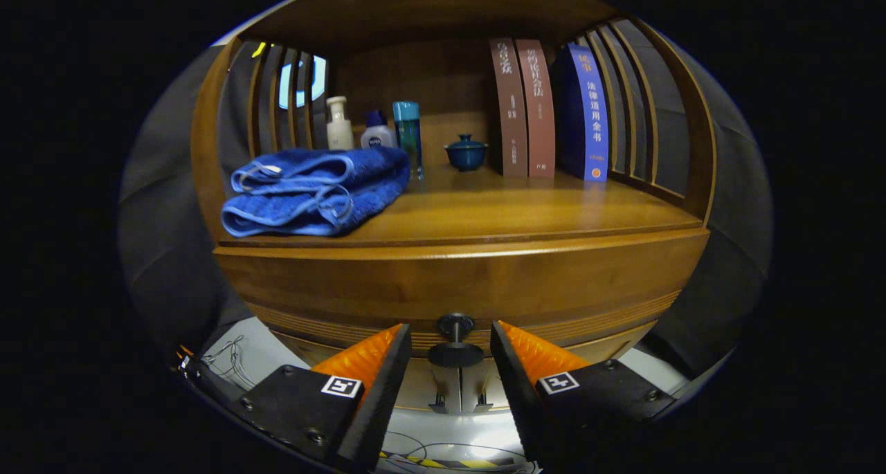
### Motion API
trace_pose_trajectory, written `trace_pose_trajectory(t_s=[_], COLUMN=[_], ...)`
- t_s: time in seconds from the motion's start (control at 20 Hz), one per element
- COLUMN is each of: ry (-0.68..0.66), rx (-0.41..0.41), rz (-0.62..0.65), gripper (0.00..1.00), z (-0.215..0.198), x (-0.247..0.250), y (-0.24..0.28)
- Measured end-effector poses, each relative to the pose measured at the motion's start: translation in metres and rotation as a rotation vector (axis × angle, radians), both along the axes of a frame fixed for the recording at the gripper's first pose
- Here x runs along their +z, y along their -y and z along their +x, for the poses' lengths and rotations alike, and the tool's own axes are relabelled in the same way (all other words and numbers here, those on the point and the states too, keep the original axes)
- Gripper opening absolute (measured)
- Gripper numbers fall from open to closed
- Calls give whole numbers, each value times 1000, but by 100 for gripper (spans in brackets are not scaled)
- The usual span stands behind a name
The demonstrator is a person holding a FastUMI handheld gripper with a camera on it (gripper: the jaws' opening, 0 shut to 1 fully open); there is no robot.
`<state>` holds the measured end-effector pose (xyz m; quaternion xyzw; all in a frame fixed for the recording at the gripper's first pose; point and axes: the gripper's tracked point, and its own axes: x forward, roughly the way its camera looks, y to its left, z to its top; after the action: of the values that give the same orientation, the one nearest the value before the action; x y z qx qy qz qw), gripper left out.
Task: Pull open the drawer, take out the items inside it, and place them on the countertop above the cabinet.
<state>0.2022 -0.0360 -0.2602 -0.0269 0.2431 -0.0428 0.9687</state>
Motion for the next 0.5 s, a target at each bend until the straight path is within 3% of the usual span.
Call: trace_pose_trajectory(t_s=[0.2, 0.35, 0.5], ry=[-23, -17, -30], rx=[-8, 2, 12], rz=[-5, -22, -41], gripper=[52, 44, 44], z=[1, -2, -2], x=[-10, -8, -9], y=[4, 5, 6])
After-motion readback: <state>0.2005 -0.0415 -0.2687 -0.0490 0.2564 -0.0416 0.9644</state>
